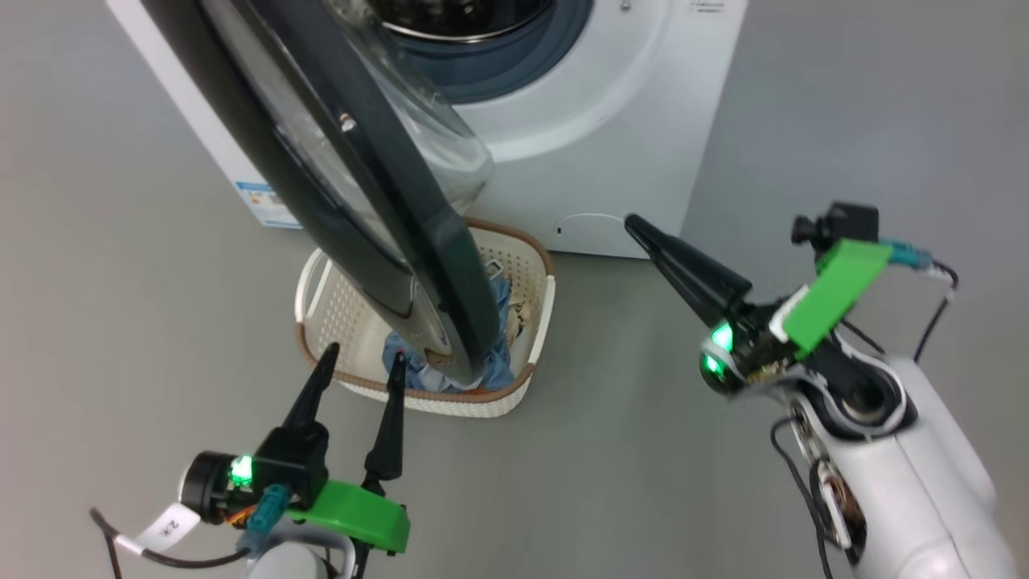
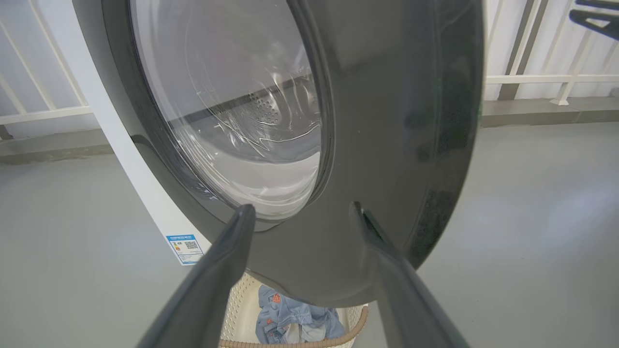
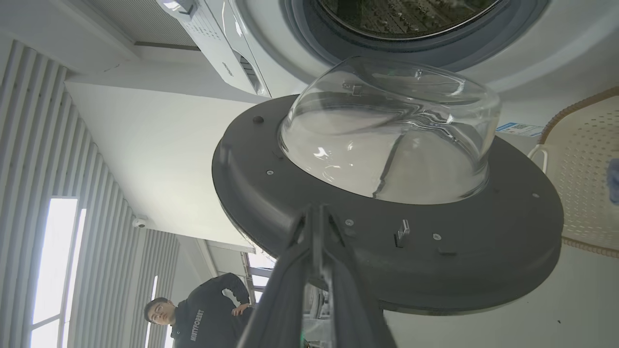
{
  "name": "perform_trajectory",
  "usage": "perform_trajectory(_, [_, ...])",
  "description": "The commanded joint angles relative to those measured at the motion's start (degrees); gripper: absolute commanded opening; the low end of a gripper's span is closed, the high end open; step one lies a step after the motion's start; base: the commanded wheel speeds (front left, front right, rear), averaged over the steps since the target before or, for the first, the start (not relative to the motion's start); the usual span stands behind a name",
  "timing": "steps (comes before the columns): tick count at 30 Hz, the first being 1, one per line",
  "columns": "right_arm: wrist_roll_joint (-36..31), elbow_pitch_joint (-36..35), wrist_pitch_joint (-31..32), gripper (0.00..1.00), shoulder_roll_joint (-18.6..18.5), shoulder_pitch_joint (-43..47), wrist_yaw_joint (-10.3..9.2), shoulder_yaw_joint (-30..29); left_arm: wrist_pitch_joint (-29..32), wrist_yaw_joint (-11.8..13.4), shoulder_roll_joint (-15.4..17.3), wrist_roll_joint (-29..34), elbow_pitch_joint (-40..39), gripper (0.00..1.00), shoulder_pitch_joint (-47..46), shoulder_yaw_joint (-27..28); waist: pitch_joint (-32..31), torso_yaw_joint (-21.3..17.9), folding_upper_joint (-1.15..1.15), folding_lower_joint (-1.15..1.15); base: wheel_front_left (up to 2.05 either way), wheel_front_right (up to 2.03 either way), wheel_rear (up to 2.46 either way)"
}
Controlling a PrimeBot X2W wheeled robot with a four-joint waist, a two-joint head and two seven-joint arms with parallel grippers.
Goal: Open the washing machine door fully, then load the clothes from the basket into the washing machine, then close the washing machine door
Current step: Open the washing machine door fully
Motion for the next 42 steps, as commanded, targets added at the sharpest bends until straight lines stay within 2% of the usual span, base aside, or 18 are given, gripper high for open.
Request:
perform_trajectory(1, [-1.32,-3.36,-0.87,1.00,0.56,1.68,0.41,0.18,-0.47,-0.68,1.06,0.69,-0.79,1.00,0.06,2.48,-1.05,-1.21,0.00,0.00,0.00,0.00,0.00])
perform_trajectory(14, [-8.91,-15.14,-11.56,1.00,1.77,14.72,0.41,-5.51,-0.47,-1.83,1.08,2.13,-0.92,1.00,2.91,7.25,-3.88,-5.29,0.00,0.00,0.00,0.00,0.00])
perform_trajectory(18, [-12.66,-18.40,-16.60,1.00,0.81,17.89,0.41,-7.71,-0.47,-2.08,1.09,2.51,-1.13,1.00,3.44,8.68,-4.21,-6.60,0.00,0.00,0.00,0.00,0.00])
perform_trajectory(26, [-22.67,-23.61,-30.10,1.00,-4.31,22.46,0.41,-10.97,-0.47,-2.25,1.09,2.98,-1.77,1.00,4.24,10.81,-4.52,-8.50,0.00,0.00,0.00,0.00,0.00])
perform_trajectory(32, [-36.91,-24.72,-43.78,1.00,-11.88,26.23,0.41,-9.78,-0.47,-2.65,1.08,3.37,-1.87,1.00,4.56,11.80,-4.84,-9.31,0.00,0.00,0.00,0.00,0.00])
perform_trajectory(33, [-43.54,-24.18,-45.46,1.00,-13.62,27.37,0.41,-10.18,-0.47,-2.76,1.08,3.49,-1.94,1.00,4.71,12.02,-4.89,-9.47,0.00,0.00,0.00,0.00,0.00])
perform_trajectory(36, [-52.93,-24.05,-46.01,1.00,-12.48,28.60,0.41,-13.23,-0.47,-2.87,1.08,3.63,-2.02,1.00,4.92,12.30,-4.98,-9.63,0.00,0.00,0.00,0.00,0.00])
perform_trajectory(42, [-70.92,-24.61,-46.07,1.00,-7.63,33.38,0.41,-17.61,-0.47,-3.14,1.07,3.65,-1.70,1.00,5.40,12.32,-5.70,-9.33,0.00,0.00,0.00,0.00,0.00])
